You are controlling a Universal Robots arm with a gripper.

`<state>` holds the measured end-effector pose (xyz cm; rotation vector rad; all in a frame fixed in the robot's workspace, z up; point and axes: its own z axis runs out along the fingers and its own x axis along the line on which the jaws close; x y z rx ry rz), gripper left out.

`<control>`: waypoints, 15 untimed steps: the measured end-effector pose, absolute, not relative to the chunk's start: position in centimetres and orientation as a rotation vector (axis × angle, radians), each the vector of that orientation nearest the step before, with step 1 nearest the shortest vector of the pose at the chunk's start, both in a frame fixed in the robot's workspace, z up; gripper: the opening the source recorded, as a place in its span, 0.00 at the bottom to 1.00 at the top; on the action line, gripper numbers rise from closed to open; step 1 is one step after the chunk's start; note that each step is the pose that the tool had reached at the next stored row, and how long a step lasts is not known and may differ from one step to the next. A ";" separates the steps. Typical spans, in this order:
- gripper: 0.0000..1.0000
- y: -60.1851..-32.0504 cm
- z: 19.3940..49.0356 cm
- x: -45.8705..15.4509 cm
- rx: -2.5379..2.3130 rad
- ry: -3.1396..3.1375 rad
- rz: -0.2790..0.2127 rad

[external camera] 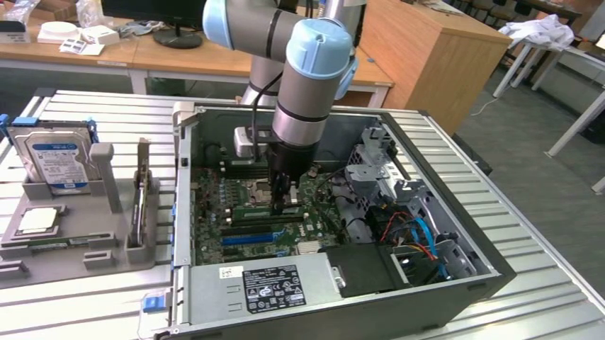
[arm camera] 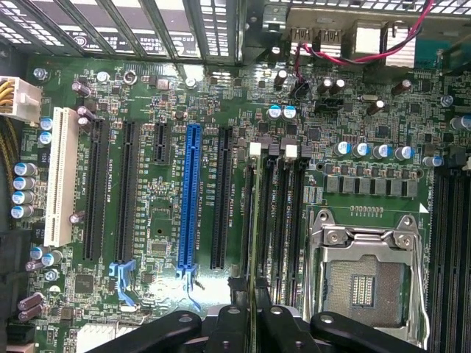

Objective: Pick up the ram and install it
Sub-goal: 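Insert the ram into the slot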

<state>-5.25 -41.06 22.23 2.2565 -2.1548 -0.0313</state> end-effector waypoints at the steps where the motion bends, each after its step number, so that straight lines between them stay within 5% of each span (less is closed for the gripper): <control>1: 0.14 -41.1 22.2 -5.2 2.257 -2.155 -0.031; 15: 0.14 -41.1 22.2 -5.2 2.257 -2.155 -0.030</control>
